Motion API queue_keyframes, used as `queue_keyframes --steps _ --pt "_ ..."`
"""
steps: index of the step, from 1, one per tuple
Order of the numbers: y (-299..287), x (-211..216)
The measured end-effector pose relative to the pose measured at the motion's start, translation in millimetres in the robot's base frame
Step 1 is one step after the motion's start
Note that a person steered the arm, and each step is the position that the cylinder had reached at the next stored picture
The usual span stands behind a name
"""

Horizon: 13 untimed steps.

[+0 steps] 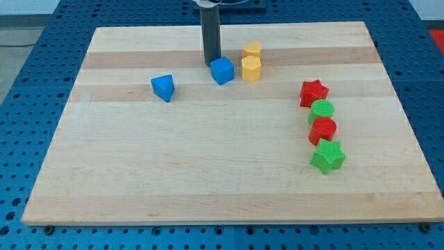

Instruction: Keep the blue cube bottom of the yellow hexagon

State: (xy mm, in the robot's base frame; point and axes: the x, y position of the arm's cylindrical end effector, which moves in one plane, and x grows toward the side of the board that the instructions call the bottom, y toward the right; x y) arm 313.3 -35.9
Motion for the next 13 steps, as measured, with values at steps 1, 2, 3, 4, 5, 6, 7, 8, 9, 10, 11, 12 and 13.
queue_keyframes --steps 1,2,3,4,5,6,7,8,9,10,11,12,13 --pt "0.0 8.9" --pt "0.0 24.5" --pt "0.0 38.6" --pt "0.0 53.2" --pt "0.1 69.5" --pt "1.7 73.9" --pt "10.2 78.9" --pt "24.7 80.4" --pt "32.8 80.4" --pt "33.0 80.4" --pt "33.0 80.4" --pt "21.5 106.9" --pt "-6.2 132.7"
